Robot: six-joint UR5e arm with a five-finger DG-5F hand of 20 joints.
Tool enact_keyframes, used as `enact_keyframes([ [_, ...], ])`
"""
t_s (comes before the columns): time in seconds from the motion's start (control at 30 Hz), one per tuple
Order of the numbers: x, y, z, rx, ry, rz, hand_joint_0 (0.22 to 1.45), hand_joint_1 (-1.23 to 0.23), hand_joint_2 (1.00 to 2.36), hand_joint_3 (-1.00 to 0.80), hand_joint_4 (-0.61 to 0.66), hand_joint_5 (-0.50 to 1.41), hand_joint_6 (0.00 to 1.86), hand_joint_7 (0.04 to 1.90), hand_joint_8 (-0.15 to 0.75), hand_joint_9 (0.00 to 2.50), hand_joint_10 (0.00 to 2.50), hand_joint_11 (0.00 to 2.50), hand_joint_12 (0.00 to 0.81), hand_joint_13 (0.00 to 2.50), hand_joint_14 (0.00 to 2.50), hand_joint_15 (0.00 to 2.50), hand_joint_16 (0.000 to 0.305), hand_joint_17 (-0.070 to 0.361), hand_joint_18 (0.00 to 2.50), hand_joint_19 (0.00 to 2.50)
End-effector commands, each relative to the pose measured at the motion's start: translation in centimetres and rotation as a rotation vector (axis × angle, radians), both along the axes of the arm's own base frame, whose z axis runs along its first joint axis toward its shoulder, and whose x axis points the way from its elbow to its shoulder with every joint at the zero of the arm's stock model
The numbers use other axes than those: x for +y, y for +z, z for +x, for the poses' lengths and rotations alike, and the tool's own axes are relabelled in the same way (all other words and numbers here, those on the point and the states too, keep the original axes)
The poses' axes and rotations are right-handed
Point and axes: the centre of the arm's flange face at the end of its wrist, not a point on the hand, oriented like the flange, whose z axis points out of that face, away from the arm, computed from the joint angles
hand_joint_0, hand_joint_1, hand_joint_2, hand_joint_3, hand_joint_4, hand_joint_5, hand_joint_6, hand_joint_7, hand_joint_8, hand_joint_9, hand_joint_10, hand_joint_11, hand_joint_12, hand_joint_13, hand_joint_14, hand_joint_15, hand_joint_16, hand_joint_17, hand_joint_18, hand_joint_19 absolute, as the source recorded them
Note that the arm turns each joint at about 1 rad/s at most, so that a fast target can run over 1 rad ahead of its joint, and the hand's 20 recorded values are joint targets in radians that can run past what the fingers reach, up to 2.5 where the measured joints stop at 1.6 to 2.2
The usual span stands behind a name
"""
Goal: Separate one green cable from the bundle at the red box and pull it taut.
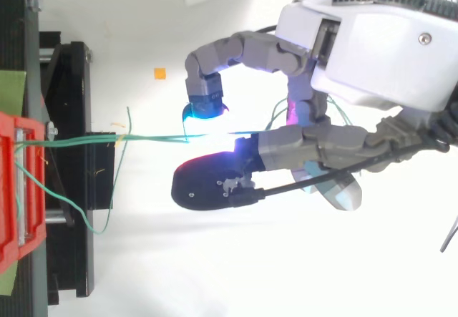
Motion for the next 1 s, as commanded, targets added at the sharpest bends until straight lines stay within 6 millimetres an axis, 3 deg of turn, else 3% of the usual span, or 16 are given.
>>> enact_keyframes([
  [0.0, -0.04, -0.04, -0.03, 0.003, 0.000, -0.001, 0.72, -0.66, 1.01, -0.34, 0.00, 0.15, 0.51, 1.38, 0.210, 2.15, 0.03, 0.71, 0.378, 1.64, 0.02, 0.69, 0.039, 0.088, 1.23, 0.60],
  [0.27, -0.13, -0.05, -0.03, 0.003, -0.001, 0.000, 0.68, -0.74, 1.01, -0.22, -0.01, 0.15, 0.51, 1.40, 0.218, 2.14, 0.02, 0.68, 0.378, 1.64, 0.02, 0.67, 0.046, 0.103, 1.22, 0.55],
  [0.4, -0.25, -0.05, -0.04, 0.003, -0.002, 0.000, 0.61, -0.79, 1.01, -0.36, 0.03, 0.14, 0.54, 1.32, 0.218, 2.14, 0.02, 0.66, 0.377, 1.63, 0.02, 0.68, 0.047, 0.106, 1.22, 0.55],
  [0.47, -0.25, -0.05, -0.04, 0.003, -0.002, 0.000, 0.55, -0.74, 1.00, -0.50, 0.03, 0.13, 0.56, 1.28, 0.216, 2.13, 0.02, 0.68, 0.374, 1.61, 0.02, 0.69, 0.046, 0.103, 1.19, 0.57],
  [0.57, -0.25, -0.05, -0.06, 0.005, -0.002, 0.000, 0.45, -0.54, 1.00, -0.50, 0.05, 0.15, 0.53, 1.36, 0.228, 2.16, 0.02, 0.64, 0.400, 1.65, 0.02, 0.66, 0.053, 0.119, 1.26, 0.51],
  [0.8, -0.26, -0.04, -0.02, 0.001, -0.003, 0.000, 0.43, -0.05, 1.00, -0.50, 0.08, 0.15, 0.53, 1.38, 0.228, 2.18, 0.02, 0.60, 0.411, 1.68, 0.02, 0.64, 0.059, 0.133, 1.30, 0.48],
  [0.87, -0.25, -0.10, -0.02, 0.001, -0.003, 0.000, 0.46, -0.02, 1.00, -0.50, 0.08, 0.14, 0.56, 1.31, 0.227, 2.15, 0.02, 0.62, 0.396, 1.65, 0.02, 0.67, 0.055, 0.123, 1.23, 0.53],
  [0.97, -0.27, -0.16, -0.03, 0.003, -0.005, -0.001, 0.56, -0.16, 1.00, -0.50, 0.06, 0.12, 0.60, 1.20, 0.213, 2.12, 0.02, 0.66, 0.370, 1.61, 0.02, 0.70, 0.048, 0.107, 1.15, 0.60],
])
